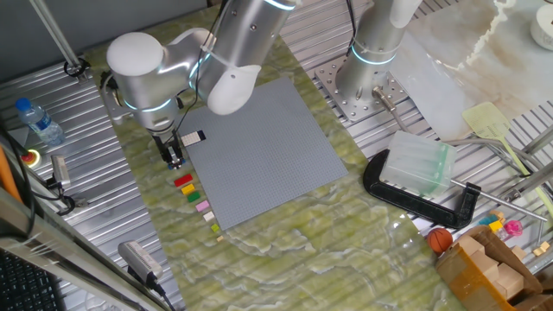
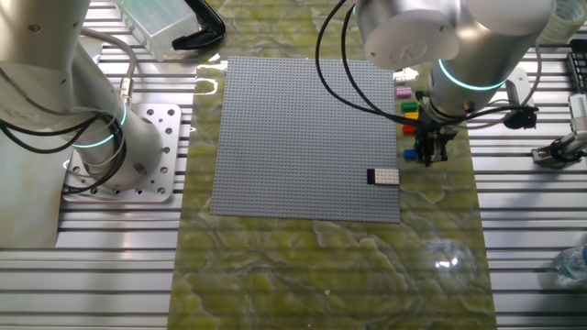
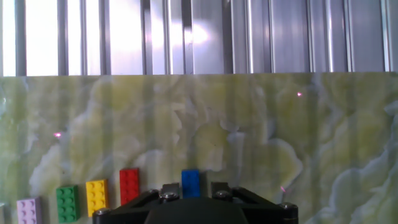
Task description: Build with small Lego blocks
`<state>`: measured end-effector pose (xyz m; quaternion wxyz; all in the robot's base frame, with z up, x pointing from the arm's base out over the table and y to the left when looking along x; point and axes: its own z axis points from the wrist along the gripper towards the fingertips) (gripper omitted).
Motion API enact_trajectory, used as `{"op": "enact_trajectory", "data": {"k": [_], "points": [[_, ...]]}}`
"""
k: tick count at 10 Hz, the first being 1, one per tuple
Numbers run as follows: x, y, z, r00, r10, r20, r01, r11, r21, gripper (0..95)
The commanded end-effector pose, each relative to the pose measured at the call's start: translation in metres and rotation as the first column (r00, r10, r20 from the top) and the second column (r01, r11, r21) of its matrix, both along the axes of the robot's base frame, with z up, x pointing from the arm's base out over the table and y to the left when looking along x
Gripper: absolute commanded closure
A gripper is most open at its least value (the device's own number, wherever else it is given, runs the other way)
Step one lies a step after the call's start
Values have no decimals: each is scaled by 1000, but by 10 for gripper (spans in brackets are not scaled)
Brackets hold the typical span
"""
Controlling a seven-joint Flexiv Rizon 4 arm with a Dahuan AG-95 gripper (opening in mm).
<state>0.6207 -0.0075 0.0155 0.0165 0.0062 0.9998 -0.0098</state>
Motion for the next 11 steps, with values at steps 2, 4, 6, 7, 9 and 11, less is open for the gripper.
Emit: {"op": "enact_trajectory", "data": {"k": [2,4,6,7,9,11], "points": [[0,0,-1,1000,-4,-1,4,1000,2,950],[0,1,0,1000,-8,-1,8,1000,0,950],[0,1,0,1000,-7,-1,7,1000,-3,950],[0,1,0,1000,-8,-3,8,1000,-3,950],[0,1,0,1000,8,-6,-8,1000,-1,760],[0,1,0,1000,11,-11,-11,1000,-2,760]]}}
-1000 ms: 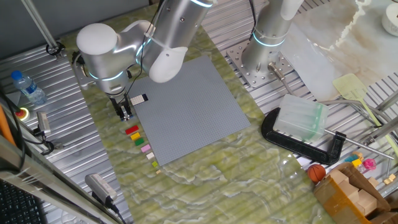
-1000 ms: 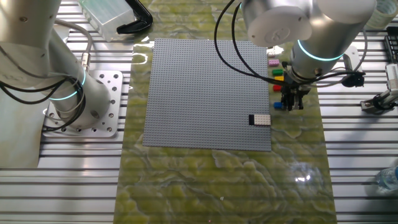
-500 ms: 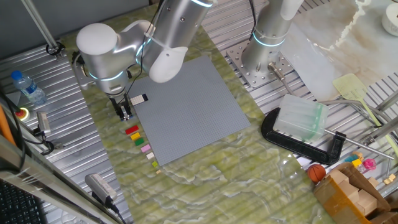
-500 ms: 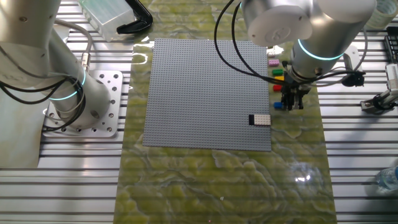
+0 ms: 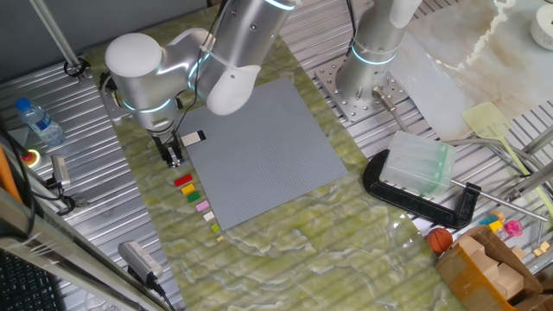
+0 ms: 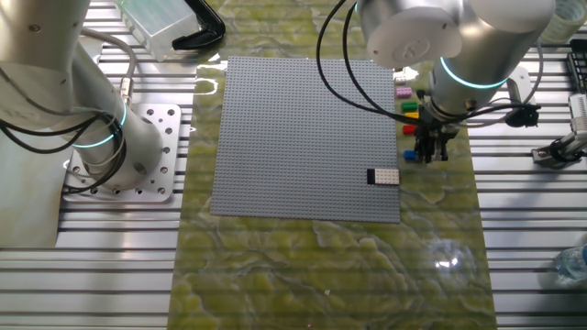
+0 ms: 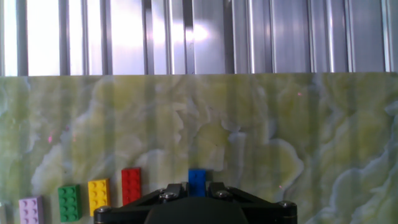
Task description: Build with small Lego blocks
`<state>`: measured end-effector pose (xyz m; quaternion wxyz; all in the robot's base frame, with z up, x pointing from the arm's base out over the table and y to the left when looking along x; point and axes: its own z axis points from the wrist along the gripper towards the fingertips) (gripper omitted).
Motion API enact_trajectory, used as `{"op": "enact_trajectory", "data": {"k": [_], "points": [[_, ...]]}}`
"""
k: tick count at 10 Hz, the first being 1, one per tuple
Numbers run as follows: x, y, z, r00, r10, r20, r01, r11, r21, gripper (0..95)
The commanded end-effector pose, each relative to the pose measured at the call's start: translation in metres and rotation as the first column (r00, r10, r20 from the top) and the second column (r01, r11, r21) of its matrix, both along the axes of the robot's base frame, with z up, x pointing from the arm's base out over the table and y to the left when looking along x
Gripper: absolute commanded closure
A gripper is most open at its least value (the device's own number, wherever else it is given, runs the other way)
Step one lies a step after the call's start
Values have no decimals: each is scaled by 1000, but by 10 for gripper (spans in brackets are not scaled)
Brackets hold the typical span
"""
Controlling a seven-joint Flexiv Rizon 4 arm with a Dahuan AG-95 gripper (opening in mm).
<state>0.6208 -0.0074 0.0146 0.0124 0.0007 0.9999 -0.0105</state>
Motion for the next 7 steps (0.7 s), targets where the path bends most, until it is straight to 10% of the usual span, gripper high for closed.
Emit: {"op": "enact_trajectory", "data": {"k": [1,4,5,7], "points": [[0,0,0,1000,-1,-6,1,1000,-1,570],[0,0,0,1000,-3,-5,3,1000,-1,570],[0,0,0,1000,-3,-5,3,1000,-1,760],[0,0,0,1000,-5,-5,5,1000,-1,760]]}}
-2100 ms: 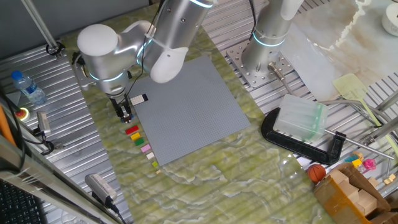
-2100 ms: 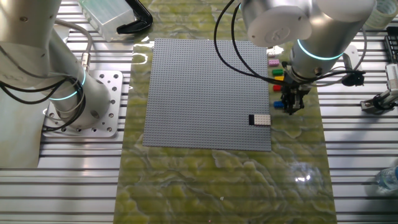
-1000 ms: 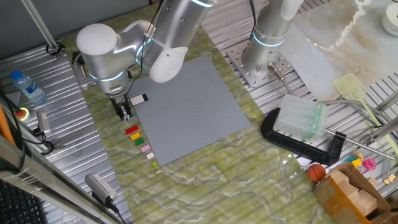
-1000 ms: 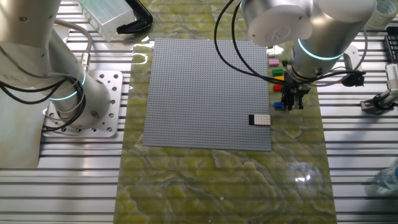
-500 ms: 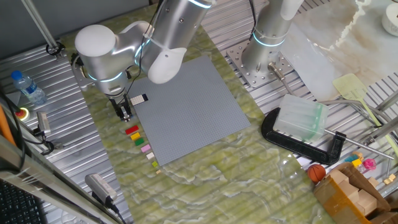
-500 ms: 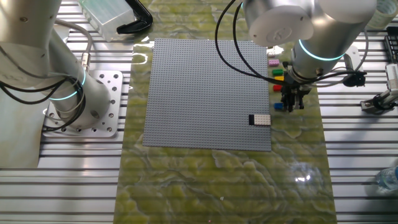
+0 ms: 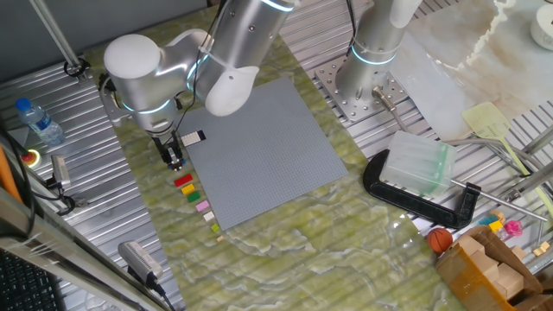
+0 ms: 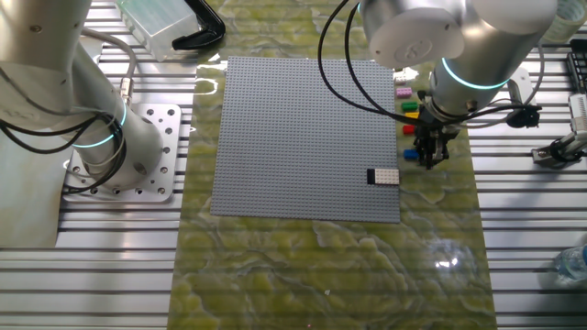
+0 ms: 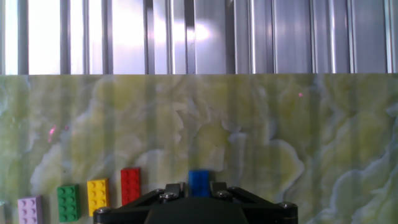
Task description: Build with small Lego blocks
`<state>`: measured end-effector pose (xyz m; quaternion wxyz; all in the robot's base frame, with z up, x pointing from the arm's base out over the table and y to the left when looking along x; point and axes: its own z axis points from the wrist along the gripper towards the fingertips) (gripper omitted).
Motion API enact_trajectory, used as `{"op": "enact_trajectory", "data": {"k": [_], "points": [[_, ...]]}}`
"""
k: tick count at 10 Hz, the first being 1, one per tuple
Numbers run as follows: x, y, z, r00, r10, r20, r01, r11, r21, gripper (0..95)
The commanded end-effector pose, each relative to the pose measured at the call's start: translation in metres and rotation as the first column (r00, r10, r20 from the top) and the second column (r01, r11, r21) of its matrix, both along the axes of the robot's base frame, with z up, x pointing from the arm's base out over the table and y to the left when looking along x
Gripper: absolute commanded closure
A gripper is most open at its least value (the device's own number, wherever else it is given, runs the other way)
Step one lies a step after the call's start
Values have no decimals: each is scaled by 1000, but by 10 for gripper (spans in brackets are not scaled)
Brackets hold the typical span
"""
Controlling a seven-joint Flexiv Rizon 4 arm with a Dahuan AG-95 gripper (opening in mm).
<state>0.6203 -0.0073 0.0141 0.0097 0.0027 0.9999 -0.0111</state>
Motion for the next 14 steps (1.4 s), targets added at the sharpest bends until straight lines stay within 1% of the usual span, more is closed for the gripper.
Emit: {"op": "enact_trajectory", "data": {"k": [1,6,9,14], "points": [[0,0,1,1000,-1,-1,1,1000,0,760],[0,1,0,1000,2,-3,-2,1000,0,760],[-2,-1,-2,1000,5,-3,-5,1000,0,760],[-2,-2,-4,1000,14,-3,-14,1000,-1,760]]}}
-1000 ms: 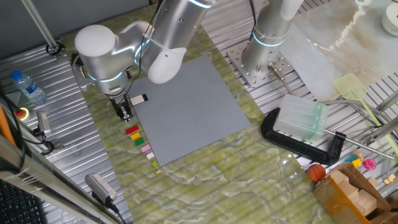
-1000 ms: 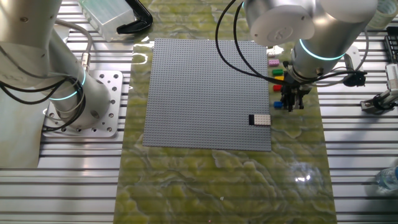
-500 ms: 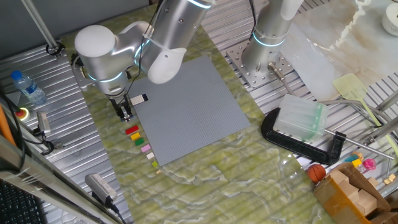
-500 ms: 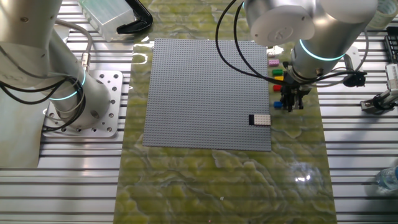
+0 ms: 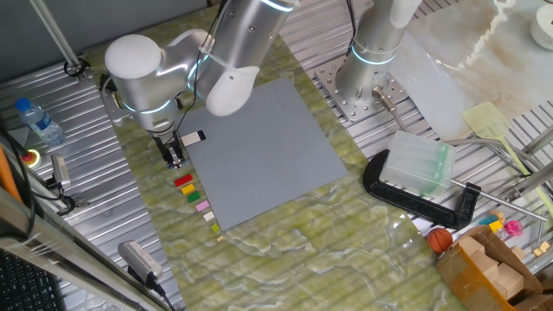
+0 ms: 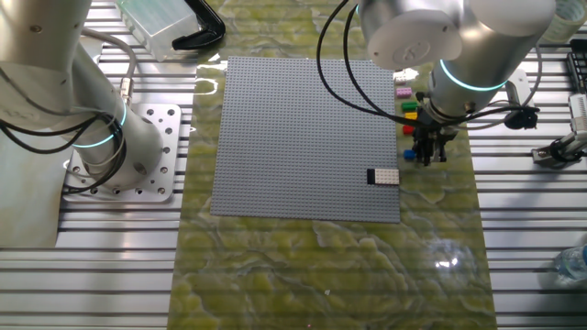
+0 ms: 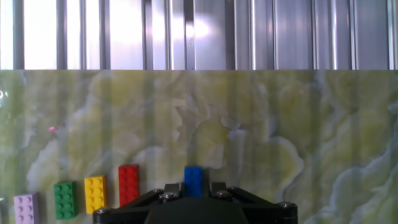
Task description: Build with small Lego blocks
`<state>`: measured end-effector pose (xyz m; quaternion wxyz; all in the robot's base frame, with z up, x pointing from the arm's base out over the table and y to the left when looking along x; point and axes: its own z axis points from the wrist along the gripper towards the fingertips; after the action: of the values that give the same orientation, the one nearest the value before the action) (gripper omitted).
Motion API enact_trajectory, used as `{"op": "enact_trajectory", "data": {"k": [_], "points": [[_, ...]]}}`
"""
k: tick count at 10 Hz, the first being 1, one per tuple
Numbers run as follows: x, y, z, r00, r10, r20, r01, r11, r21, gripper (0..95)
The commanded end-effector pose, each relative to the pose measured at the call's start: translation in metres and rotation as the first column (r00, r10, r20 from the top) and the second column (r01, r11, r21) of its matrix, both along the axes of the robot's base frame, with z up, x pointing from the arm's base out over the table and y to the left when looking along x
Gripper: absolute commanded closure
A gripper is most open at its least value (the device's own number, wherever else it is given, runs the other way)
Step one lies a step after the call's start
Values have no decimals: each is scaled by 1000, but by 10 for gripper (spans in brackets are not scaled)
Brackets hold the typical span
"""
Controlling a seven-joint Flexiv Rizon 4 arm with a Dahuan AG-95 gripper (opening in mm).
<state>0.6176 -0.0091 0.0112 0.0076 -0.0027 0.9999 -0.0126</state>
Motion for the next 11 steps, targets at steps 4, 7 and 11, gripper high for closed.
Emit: {"op": "enact_trajectory", "data": {"k": [4,7,11], "points": [[1,0,-2,1000,3,2,-3,1000,3,760],[1,0,-2,1000,-3,2,3,1000,4,950],[0,-3,5,1000,-7,2,7,1000,-1,950]]}}
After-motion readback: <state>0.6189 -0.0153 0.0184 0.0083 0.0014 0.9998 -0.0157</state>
